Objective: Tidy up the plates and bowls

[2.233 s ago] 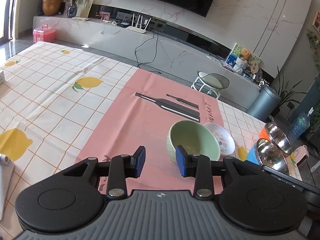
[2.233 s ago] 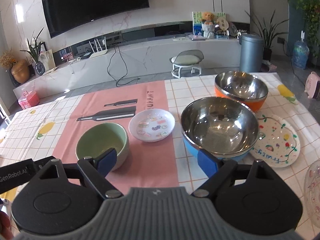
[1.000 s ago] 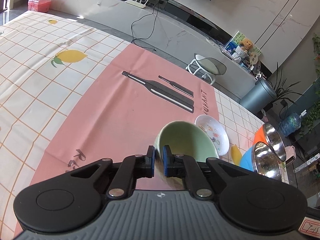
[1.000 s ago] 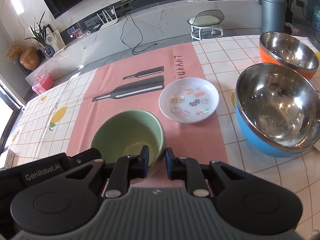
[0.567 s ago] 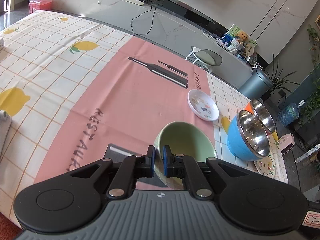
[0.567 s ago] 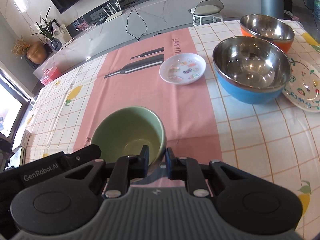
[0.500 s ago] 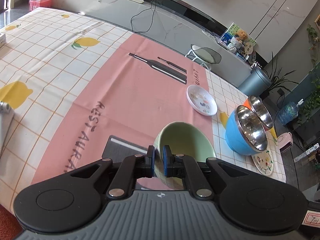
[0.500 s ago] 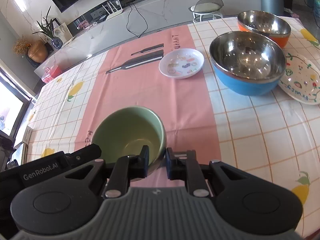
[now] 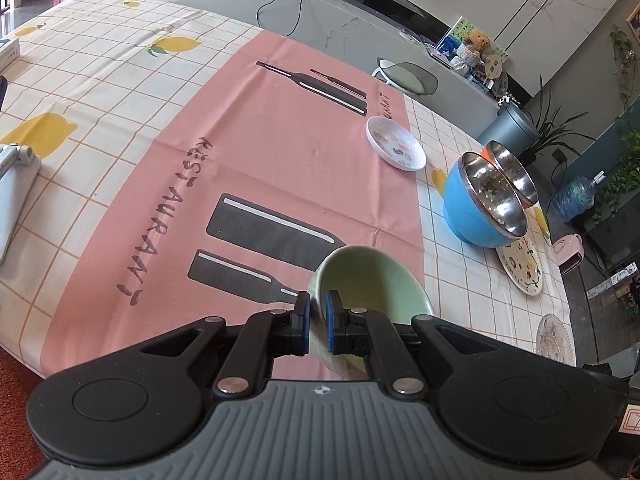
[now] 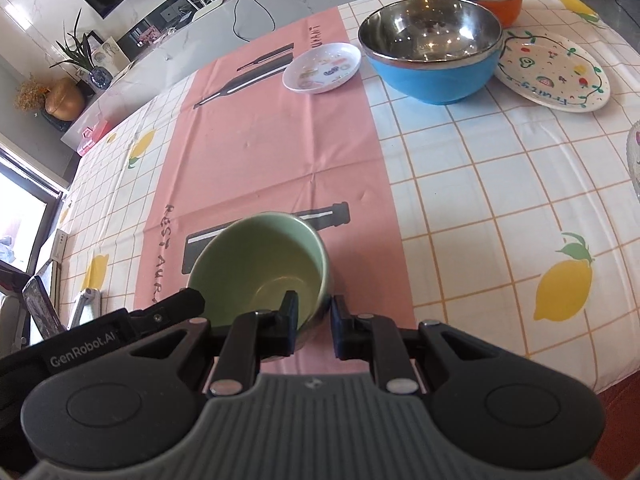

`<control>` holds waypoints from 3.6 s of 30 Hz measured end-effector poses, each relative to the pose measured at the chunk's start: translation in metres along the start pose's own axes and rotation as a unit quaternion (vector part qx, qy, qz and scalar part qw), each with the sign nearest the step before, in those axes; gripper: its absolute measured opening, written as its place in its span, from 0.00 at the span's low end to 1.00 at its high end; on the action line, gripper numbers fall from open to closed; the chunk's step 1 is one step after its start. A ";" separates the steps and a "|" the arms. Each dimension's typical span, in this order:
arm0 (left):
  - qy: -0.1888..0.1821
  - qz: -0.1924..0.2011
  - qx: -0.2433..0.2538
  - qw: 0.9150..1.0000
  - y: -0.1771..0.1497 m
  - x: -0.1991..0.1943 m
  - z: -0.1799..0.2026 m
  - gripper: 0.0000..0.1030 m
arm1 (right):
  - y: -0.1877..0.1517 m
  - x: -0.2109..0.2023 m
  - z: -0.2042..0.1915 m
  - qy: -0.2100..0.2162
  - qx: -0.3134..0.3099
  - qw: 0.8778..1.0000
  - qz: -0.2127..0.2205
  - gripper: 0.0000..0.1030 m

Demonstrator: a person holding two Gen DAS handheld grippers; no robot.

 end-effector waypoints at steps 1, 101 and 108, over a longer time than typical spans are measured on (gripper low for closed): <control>0.001 0.001 0.000 1.000 -0.001 0.000 0.000 0.08 | 0.000 -0.001 0.000 0.002 0.002 1.000 0.000 0.15; -0.042 -0.020 0.084 0.995 0.055 0.059 0.160 0.12 | 0.134 -0.045 0.121 -0.098 0.077 0.985 0.122 0.14; -0.040 -0.027 0.081 0.996 0.034 0.027 0.146 0.12 | 0.098 -0.068 0.108 -0.074 0.079 0.987 0.115 0.15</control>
Point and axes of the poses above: each gripper's, at about its wrist camera, not at the fingertips, and x roughly the way its jaws point, z to its right, y to its top, the point moved 9 cm from there along x, roughly the way its jaws point, and after that the axes turned 4 degrees about -x, right-handed, at the moved point
